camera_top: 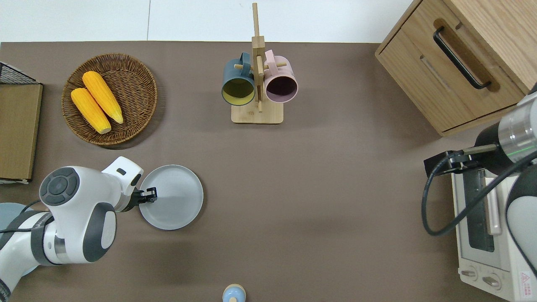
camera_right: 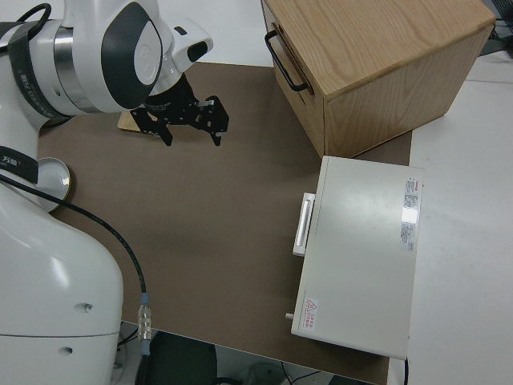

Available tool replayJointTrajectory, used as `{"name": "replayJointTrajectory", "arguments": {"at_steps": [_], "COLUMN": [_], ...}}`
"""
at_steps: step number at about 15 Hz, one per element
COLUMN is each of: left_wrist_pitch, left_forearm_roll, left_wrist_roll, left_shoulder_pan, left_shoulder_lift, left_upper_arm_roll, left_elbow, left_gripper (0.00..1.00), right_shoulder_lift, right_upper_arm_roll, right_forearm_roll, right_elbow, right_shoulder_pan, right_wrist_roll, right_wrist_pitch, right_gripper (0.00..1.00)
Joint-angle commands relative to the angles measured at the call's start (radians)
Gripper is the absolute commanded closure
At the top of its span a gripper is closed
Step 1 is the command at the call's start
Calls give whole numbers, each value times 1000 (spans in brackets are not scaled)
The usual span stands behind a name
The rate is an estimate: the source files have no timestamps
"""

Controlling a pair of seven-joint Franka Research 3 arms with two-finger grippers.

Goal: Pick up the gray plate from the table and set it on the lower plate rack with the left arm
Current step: 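Close the left gripper on the gray plate's rim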

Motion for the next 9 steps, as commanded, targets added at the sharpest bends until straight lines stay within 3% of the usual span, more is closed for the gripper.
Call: {"name": "replayJointTrajectory", "arguments": {"at_steps": [1, 9], "left_wrist_pitch": [24, 15], "left_forearm_roll": [-8, -6], "left_wrist_roll": [-27, -30], "left_shoulder_pan": [-13, -13], "left_shoulder_lift": [-2, -5], "left_upper_arm_roll": [7, 7], "left_elbow": [-17, -14], "left_gripper": [1000, 1000], "right_shoulder_lift": [-2, -2], "right_upper_arm_roll": [21, 20], "right_forearm_roll": [-6, -6], "right_elbow": [7, 7], "right_shoulder_pan": [-23, -23], "right_wrist_roll": [12, 12], "right_wrist_pitch": [-11, -11], "right_gripper": [17, 17]}}
